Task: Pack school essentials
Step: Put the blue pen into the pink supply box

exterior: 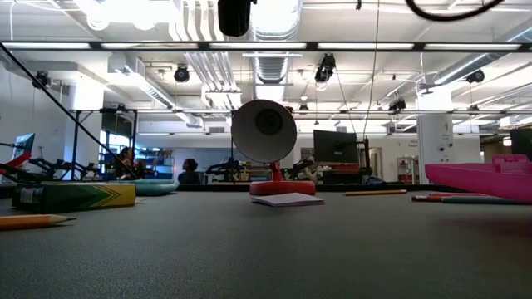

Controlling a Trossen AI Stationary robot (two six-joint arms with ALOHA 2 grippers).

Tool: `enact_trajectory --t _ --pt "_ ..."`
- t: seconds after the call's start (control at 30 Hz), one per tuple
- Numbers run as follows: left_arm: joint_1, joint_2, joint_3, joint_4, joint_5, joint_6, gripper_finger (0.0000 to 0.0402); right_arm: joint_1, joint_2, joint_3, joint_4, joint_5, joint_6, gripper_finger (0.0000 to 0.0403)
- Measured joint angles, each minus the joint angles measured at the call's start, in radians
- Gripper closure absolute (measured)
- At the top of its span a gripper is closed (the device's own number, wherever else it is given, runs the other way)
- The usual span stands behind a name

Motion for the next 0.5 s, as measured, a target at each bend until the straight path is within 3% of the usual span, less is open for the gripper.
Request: enact_trajectory --t 0.23,0.5 --pt "-0.009 0.000 0.004 0.001 -0.001 -0.002 0.0208 -0.012 0.109 0.000 0.036 -0.063 -0.215 0.0381" --pt "-0.020 0.000 0.004 0.000 -0.001 -0.002 0.0208 -0.016 0.170 0.000 0.194 -0.063 -0.498 0.0373"
